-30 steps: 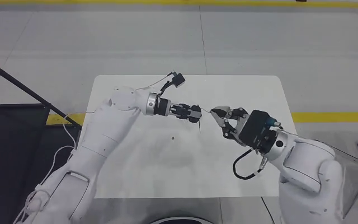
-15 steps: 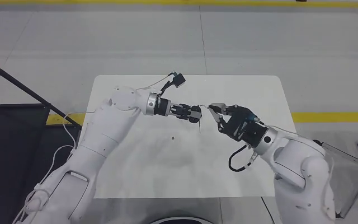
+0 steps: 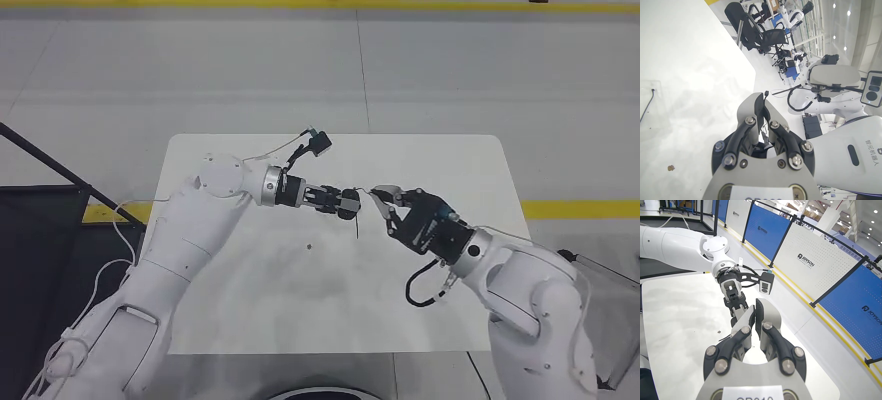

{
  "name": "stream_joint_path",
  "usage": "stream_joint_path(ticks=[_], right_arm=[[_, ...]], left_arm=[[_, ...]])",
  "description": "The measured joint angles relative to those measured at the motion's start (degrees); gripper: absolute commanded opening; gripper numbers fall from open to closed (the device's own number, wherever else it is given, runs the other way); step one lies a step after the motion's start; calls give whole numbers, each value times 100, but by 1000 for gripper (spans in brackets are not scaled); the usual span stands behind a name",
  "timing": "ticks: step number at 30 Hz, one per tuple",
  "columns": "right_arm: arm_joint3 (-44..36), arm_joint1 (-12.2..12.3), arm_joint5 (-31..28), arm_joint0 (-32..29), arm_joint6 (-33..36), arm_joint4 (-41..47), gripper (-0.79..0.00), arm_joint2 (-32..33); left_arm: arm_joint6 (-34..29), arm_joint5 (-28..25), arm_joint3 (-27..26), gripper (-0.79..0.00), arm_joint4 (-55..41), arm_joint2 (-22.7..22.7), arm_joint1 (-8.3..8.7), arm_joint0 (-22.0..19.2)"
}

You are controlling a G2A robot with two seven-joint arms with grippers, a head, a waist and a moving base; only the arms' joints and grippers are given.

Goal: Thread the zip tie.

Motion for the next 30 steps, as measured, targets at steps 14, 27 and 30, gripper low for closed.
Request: stream_joint_path(ticks=[14,27,30], right_arm=[[69,106,164,70,-30,-54,-785,-126],[117,197,280,101,-83,-48,-785,-193],[129,220,257,110,-60,-26,-785,-211]], left_arm=[[0,0,0,-785,0,0,0,0],[0,0,0,-785,0,0,0,0],[0,0,0,-785,0,0,0,0]])
